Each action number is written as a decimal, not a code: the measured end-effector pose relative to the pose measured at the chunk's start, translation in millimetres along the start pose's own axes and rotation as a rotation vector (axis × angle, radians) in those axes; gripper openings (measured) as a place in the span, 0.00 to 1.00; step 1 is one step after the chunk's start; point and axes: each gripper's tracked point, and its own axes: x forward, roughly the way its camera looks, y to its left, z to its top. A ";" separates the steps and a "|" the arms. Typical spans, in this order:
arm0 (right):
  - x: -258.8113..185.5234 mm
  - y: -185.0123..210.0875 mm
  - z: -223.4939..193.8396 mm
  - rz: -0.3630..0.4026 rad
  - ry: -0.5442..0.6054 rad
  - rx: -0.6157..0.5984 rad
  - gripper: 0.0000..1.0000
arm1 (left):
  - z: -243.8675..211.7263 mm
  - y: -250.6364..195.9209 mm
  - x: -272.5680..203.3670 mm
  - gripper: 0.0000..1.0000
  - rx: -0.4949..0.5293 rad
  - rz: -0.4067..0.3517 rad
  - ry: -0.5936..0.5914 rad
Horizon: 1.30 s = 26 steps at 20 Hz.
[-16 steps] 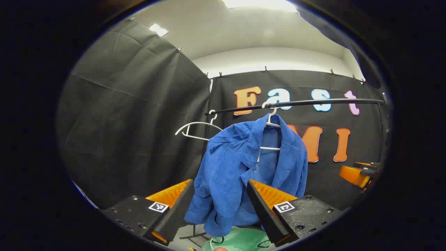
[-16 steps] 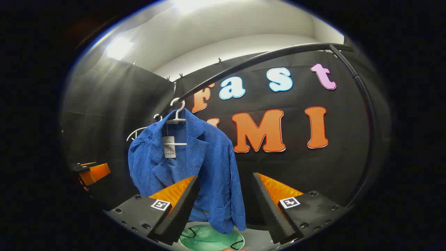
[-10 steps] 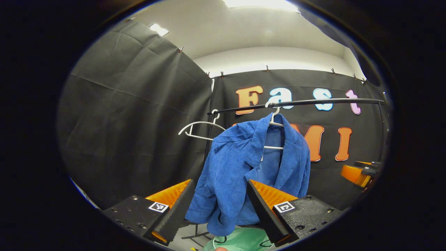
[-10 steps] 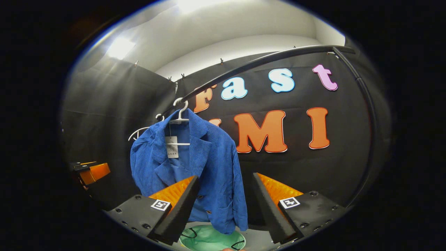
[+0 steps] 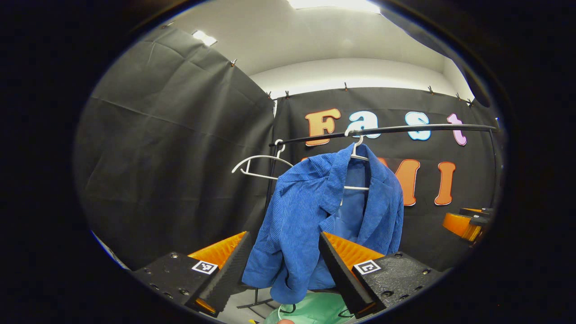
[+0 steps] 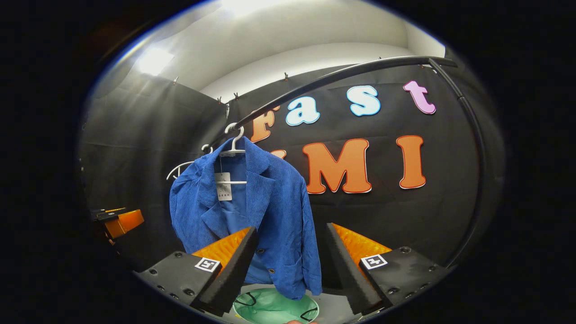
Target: Grasp the clothes on the hanger with both hands and then place them into the laundry hamper below.
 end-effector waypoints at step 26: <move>141.5 109.7 -23.4 0.087 -0.027 -0.064 0.94 | -9.0 80.4 0.2 0.92 -0.071 0.066 0.019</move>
